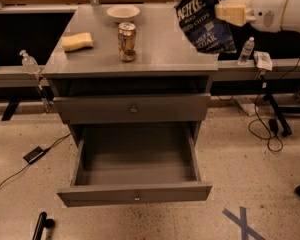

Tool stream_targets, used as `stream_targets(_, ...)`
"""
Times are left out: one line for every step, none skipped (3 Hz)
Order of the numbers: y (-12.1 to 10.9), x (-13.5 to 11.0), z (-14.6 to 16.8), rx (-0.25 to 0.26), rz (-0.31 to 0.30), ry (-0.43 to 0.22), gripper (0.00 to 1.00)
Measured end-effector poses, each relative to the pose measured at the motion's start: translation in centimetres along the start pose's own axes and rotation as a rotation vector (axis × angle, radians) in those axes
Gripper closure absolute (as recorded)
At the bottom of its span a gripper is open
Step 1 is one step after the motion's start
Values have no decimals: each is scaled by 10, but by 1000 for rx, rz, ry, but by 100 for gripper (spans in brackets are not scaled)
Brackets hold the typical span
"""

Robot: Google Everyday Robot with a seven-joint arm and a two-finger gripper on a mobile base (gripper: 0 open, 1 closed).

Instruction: Pick blue chip bag from middle drawer and place on counter

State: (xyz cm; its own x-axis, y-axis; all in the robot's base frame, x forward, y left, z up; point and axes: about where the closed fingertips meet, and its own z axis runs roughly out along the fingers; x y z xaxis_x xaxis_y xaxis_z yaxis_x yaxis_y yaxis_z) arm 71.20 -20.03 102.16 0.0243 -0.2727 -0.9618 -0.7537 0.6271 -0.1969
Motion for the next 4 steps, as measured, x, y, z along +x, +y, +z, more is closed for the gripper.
stream_targets(-28,-27,46,32,25,13,100)
stream_targets(-36,-27,117,21,38,32,100)
stream_targets(-43,-5,161,29,57,51,100)
stream_targets(-56,39,196,58,79,101,75)
